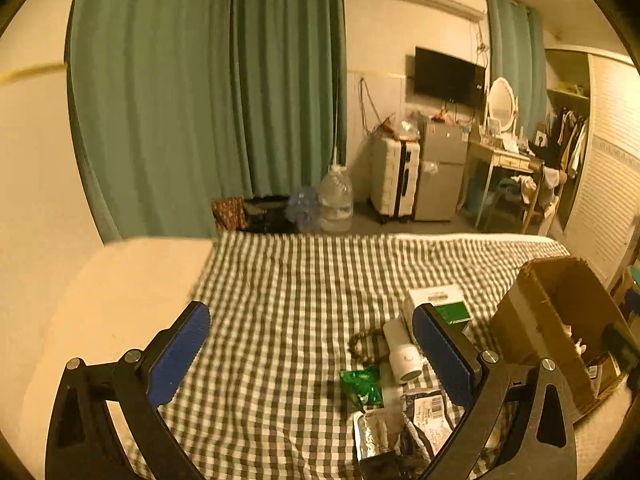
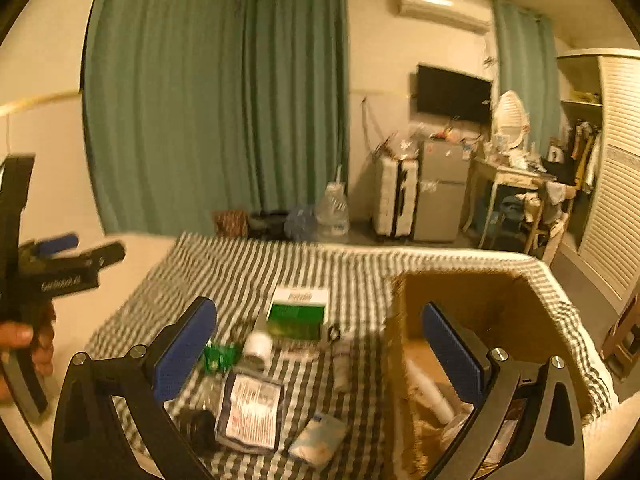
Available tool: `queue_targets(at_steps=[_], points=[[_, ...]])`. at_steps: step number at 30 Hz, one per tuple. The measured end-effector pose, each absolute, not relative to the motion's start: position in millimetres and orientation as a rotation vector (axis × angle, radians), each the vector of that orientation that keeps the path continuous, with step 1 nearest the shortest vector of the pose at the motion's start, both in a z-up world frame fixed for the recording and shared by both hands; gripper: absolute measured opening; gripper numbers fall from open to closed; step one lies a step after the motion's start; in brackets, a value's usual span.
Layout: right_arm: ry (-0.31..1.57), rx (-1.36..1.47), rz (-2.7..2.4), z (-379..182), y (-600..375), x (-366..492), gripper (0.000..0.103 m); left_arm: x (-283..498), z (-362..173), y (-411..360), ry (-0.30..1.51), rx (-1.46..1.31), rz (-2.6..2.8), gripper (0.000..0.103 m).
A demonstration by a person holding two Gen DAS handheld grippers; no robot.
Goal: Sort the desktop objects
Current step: 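Move both tools back over the items on the bedspread, then grasp the green packet with the left tool while the right tool grasps the printed bag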
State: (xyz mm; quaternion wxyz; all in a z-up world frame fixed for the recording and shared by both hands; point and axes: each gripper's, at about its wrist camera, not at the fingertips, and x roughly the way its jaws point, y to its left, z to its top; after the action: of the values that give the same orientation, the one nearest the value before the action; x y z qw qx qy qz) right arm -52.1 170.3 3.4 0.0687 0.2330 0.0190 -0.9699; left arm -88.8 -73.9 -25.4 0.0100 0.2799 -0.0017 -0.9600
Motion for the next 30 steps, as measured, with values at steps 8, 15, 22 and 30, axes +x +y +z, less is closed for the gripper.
queue_targets(at_steps=[8,15,22,30], points=[[0.177,0.916,-2.725,-51.1,123.1,-87.1,0.103,-130.9,-89.6,-74.6,0.022,1.182,-2.922,0.103],[0.258,1.129,-2.568,-109.3,95.2,-109.1,0.102,-164.0,-137.7,-85.7,0.207,1.422,-2.838,0.103],[0.334,1.305,-2.463,-154.9,80.2,-125.7,0.102,-190.1,-188.4,-78.9,0.261,1.644,-2.716,0.095],[0.313,1.496,-2.378,-194.0,82.4,-144.9,0.080,-204.2,-232.4,-55.5,0.195,1.877,-2.629,0.076]])
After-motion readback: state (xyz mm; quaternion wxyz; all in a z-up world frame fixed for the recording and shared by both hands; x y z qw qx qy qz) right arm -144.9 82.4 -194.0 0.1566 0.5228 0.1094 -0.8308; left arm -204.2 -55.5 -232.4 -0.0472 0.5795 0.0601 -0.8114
